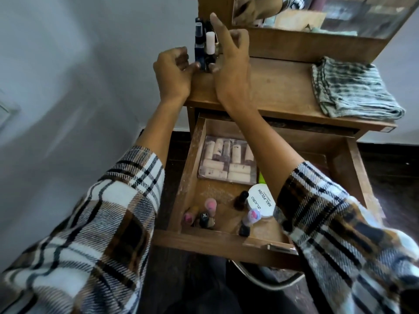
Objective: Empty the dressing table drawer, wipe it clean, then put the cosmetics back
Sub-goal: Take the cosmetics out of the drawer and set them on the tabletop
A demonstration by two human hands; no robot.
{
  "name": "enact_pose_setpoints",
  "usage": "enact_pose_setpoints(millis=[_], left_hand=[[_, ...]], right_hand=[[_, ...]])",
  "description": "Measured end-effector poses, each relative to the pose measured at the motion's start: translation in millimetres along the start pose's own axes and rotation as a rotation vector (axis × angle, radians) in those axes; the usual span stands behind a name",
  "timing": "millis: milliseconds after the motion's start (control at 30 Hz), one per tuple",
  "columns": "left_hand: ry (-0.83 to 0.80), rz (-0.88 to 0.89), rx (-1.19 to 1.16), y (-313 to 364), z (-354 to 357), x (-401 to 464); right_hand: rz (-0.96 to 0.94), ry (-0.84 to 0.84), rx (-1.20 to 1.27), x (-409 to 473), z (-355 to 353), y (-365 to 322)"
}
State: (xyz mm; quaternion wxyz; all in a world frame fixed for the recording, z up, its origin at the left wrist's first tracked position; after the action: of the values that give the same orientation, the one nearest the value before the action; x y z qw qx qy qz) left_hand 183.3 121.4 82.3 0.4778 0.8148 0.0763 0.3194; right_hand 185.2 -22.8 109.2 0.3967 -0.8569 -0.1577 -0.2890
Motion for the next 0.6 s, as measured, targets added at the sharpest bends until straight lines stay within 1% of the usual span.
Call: enact_pose_setpoints(millis=[100,167,200,300,367,467,533,600], left_hand=[[0.077,-0.038,0.006,11.3,-21.8,-18.5],[0.072,-0.042,0.027,21.5,-37.8,-40.6],[0.041,-0.046,0.040,26.4,-44.5,-54.4],[-0.150,-0.107,0.087,34.5,-51.9,-103.5],[-0.296,-0.118,0.125,41.9,-51.8,-140.1],[-0.489,-0.107,0.225,51.1,-48.8,-183.3],[-0.613,-0.111,0.327,53.4,-45.8,-204.8],[-0.694,-0.120,0.411,57.2,-43.7,-218.6]], right_hand=[[-0.005,0.042,0.079,-8.7,-31.7,-5.2],[0.034,0.035,0.150,-16.5,-56.4,-5.8],[0.061,0.029,0.168,-21.8,-69.5,-5.4],[0.139,-0.038,0.182,-44.5,-102.1,-3.3],[0.170,-0.164,0.212,-67.2,-114.3,-2.9],[0.222,-0.401,0.232,-104.5,-122.6,-3.6],[0.255,-0.512,0.193,-129.4,-126.2,-3.2],[0.291,-0.596,0.124,-151.6,-125.7,-0.5]])
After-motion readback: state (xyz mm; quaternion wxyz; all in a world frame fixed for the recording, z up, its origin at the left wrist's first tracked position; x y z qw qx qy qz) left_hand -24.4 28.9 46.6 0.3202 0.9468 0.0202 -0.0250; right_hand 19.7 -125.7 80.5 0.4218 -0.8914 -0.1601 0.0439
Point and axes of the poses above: each hand's wrist, its own x-axis towards the middle knuckle, its own z-axis out of the palm, y = z × x, the point moved 9 cm from there along x, towards the middle knuckle, and after that the axes turned 3 degrees about z, right-handed, at the moved point
